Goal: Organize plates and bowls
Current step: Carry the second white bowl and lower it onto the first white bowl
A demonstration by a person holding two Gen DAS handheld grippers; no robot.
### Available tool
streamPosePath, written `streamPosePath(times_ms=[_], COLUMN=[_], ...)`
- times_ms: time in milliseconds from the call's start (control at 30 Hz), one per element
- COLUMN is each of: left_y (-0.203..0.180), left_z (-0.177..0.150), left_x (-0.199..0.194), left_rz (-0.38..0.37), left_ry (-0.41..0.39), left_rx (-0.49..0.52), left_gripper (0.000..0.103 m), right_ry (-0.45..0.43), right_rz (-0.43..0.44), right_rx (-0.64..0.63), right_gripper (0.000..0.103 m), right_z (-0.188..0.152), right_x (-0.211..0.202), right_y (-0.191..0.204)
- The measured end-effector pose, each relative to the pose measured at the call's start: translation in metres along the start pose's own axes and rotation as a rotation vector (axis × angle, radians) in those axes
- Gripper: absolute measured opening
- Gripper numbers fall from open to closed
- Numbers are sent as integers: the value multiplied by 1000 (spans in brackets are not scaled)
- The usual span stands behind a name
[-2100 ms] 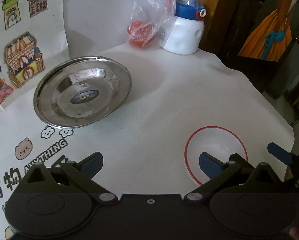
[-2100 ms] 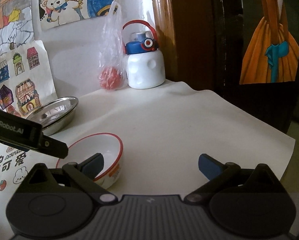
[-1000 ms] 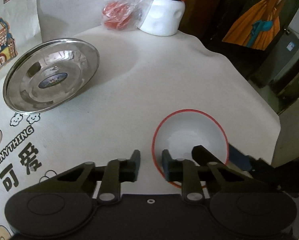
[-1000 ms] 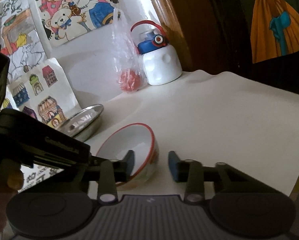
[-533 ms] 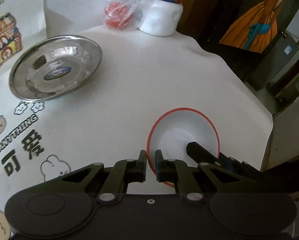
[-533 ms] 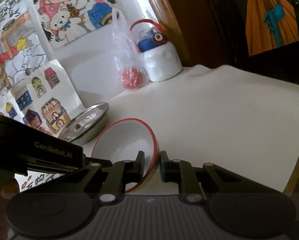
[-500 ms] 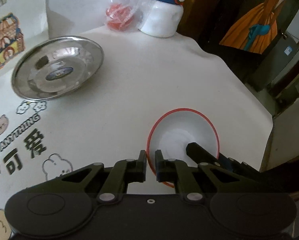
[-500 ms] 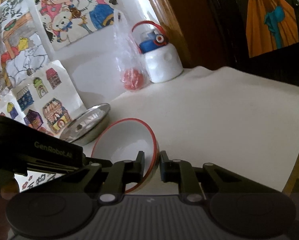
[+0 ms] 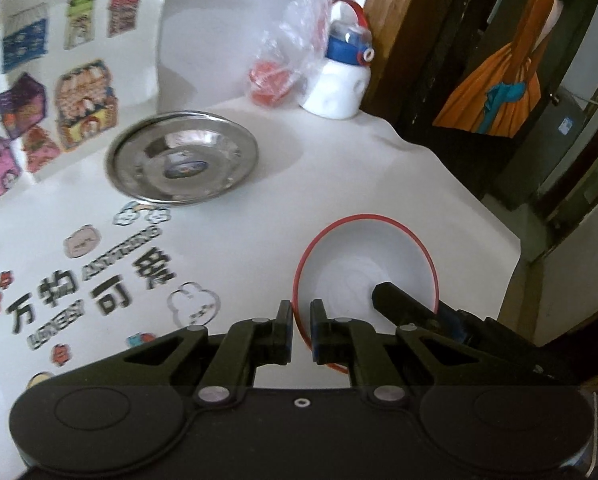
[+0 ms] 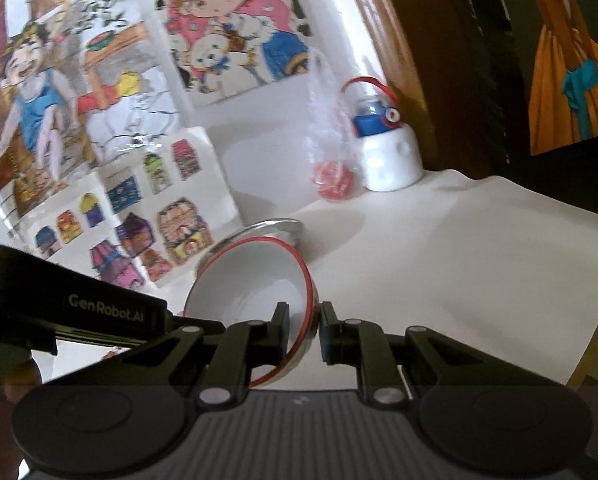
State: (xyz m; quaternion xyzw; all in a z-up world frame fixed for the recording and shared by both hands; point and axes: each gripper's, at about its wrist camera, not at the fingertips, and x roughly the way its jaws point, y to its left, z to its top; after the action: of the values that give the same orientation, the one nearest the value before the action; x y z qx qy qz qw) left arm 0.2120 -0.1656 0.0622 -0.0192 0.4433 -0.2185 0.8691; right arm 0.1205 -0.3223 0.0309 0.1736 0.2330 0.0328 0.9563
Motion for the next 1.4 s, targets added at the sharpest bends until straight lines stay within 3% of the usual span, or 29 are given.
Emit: streamPosePath(times_ms=[433, 700, 1033, 1400], left_y=[69, 104, 118, 119], left_z=[-41, -70, -107, -117], left_x=[-85, -120, -117, -100], left_rz=[-33, -4, -14, -19], left_ry=[-60, -85, -3, 56], left_rx=[-60, -83, -81, -69], left_gripper=[8, 8, 9, 10], right_ry=[35, 85, 194, 250], right_rz=[71, 129, 124, 118], right_rx=[-110, -133, -137, -132], right_gripper=[17, 18, 18, 18], right_z=[-21, -42, -64, -73], right_x=[-33, -43, -46, -38], right_y=[94, 124, 122, 119])
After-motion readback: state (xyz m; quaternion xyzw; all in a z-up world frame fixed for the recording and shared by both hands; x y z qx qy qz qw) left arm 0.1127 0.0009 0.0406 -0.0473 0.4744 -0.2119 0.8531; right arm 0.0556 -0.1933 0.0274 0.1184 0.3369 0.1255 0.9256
